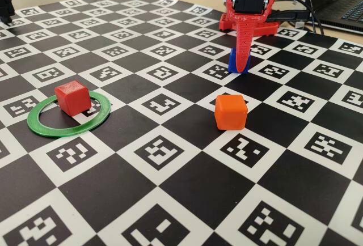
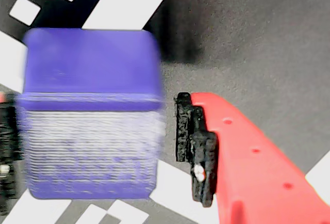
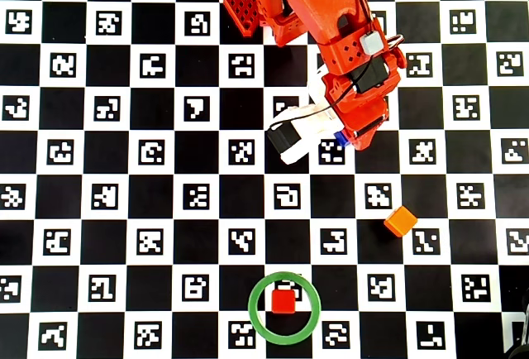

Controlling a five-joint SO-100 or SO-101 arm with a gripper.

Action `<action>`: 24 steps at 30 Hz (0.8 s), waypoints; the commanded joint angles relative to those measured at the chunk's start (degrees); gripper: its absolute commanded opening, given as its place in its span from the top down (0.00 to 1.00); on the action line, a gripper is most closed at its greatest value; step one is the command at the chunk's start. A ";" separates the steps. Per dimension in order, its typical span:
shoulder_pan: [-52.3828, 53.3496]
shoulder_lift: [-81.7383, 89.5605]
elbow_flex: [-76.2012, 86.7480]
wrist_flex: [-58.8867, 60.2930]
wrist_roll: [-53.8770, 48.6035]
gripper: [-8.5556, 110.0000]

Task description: Grab the red cube then put it in the green circle then put the blue cube on top and finally the orange cube on top

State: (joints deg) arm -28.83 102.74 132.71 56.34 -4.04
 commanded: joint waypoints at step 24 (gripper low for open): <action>-2.20 0.44 -13.27 12.22 0.88 0.87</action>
State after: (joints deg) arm -30.59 102.48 126.47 65.04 -2.81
